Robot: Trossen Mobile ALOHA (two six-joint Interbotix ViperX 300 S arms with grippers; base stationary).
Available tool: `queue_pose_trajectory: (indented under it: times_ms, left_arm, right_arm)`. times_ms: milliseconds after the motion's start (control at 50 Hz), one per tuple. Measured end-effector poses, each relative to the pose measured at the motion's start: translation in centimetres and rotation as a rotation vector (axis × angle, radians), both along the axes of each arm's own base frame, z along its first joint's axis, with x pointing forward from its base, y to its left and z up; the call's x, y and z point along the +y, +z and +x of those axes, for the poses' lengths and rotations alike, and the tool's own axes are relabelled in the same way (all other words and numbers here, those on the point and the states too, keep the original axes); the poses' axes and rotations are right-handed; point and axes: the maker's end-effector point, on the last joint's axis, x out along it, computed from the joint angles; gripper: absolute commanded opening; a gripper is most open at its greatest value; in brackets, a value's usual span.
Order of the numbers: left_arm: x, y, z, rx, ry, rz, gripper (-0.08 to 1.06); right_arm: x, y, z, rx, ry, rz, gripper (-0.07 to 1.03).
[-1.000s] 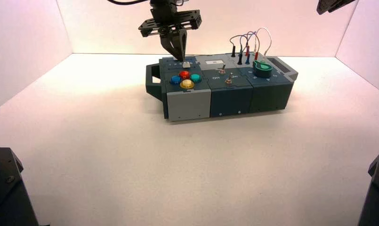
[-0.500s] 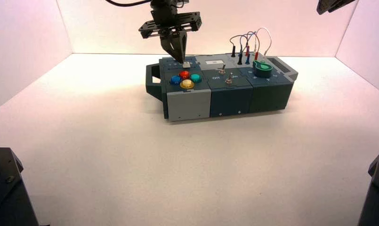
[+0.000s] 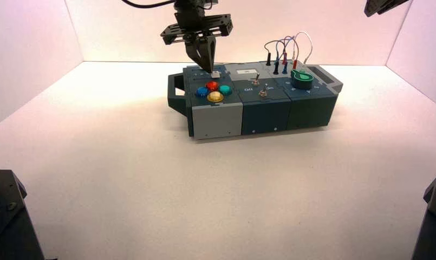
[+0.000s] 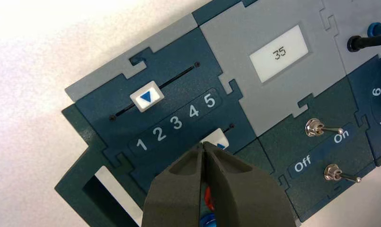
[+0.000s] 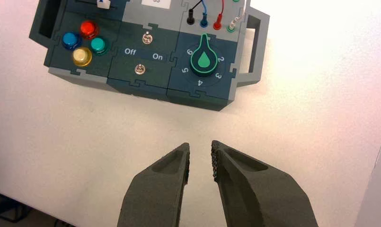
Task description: Move the bottom slider to position 4.
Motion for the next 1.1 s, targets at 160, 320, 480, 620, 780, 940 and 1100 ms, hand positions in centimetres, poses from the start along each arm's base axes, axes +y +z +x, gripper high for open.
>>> queue_pose_trajectory:
  times_ms: [160,320,480,620,780,940,1100]
  left_arm:
    - [-0.1,0.0,-0.1,0.003,-0.001,-0.001,-0.03]
    - [-0.1,0.2,0.0,0.002,0.005,-0.001,-0.03]
    - [-0.1,0.7,0.0,-0.005,0.005,-0.004,-0.03]
    - [-0.2,2.5,0.1,-0.028,0.002,-0.018,-0.03]
    - [-0.2,4.8,0.1,-0.059,-0.004,-0.034,-0.03]
    - [-0.1,7.3,-0.2,-0.087,-0.028,-0.047,-0.03]
    - [-0.2,9.1,-0.3,-0.11,-0.046,-0.058,-0.03]
  right_arm:
    - [0.0,-0.1,-0.1,0.003,0.0,-0.001,0.27]
    - [0.0,-0.1,-0.1,0.003,0.0,-0.001,0.27]
    - [0.0,-0.1,-0.1,0.004,0.0,-0.001,0.27]
    - [-0.1,-0.4,-0.2,0.009,0.002,-0.006,0.27]
    - [-0.1,-0.5,-0.3,0.013,0.0,-0.006,0.27]
    - [-0.1,-0.4,-0.1,0.002,0.0,-0.002,0.28]
    - [-0.1,-0.3,0.0,-0.006,0.002,-0.008,0.28]
